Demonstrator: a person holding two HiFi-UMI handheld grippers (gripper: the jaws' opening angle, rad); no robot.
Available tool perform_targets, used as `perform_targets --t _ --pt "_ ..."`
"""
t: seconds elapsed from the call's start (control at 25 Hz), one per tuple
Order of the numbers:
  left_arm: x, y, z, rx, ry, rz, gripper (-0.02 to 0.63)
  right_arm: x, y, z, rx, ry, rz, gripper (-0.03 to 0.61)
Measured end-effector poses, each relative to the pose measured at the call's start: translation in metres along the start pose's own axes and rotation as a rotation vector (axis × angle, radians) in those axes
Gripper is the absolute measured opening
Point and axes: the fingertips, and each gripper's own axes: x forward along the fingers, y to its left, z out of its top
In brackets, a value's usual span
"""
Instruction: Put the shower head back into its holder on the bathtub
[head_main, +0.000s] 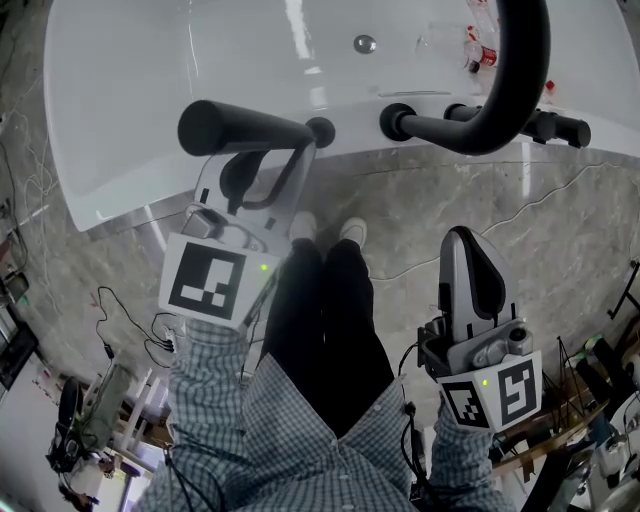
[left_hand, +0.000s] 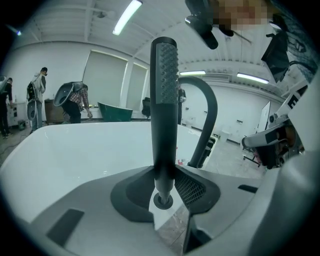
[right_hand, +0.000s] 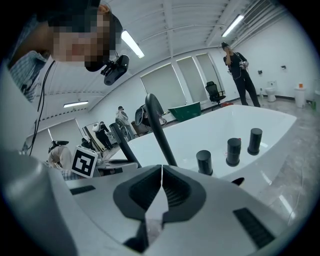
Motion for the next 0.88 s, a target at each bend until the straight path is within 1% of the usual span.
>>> perform_targets --t 0.16,0.4,0.56,0.88 --pt "0.01 0.0 -0.009 0.013 0.017 0.0 0.12 -0.001 -0.005 0.0 0.005 0.0 -0.008 0.018" --pt "0.025 -0.002 -0.029 0.071 0.074 -0.011 0.12 -0.001 -0.016 -0.007 0.025 0.013 -0.023 0.018" --pt "0.035 -0.003 -0.036 0.086 0.083 -0.019 0.12 0.0 -0.019 -0.011 0.058 0.016 -0.025 0.018" --pt "0.045 -0.003 -0.055 0.141 0.123 -0.031 0.12 -0.002 -0.024 -0.02 0.057 0.037 -0.042 0.018"
